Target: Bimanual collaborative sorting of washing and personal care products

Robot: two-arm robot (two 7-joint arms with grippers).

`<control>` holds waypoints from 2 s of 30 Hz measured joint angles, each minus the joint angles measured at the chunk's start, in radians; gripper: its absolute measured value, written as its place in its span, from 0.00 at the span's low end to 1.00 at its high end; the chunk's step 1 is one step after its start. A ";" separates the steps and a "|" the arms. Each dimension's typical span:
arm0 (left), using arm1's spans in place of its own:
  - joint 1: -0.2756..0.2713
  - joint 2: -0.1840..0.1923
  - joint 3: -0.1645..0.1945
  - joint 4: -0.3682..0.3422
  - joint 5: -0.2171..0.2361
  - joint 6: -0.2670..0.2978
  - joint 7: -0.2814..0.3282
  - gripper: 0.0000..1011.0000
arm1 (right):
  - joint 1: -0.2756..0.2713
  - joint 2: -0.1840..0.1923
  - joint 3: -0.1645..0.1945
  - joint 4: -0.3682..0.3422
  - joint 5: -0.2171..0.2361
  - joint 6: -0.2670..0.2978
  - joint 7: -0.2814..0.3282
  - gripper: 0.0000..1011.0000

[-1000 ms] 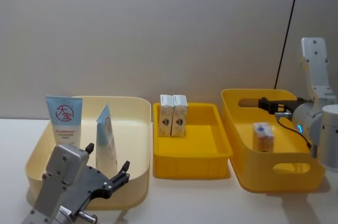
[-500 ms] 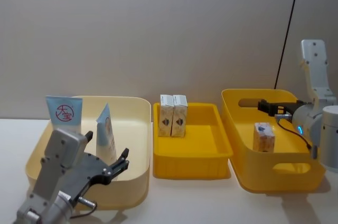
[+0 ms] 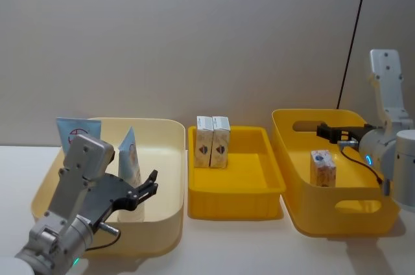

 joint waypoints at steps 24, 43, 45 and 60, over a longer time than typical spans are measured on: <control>-0.019 -0.118 -0.095 0.142 -0.108 -0.022 0.004 0.99 | 0.000 0.000 0.000 0.001 0.000 0.001 0.001 0.99; -0.073 -0.144 -0.078 0.207 -0.103 -0.036 -0.068 0.99 | 0.000 0.000 0.000 0.001 0.000 0.001 0.001 0.99; -0.076 -0.145 -0.077 0.210 -0.101 -0.036 -0.071 0.99 | 0.000 0.000 0.000 0.001 0.000 0.001 0.001 0.99; -0.094 -0.151 -0.070 0.228 -0.086 -0.038 -0.087 0.98 | 0.000 0.000 0.000 0.001 0.000 0.001 0.001 0.99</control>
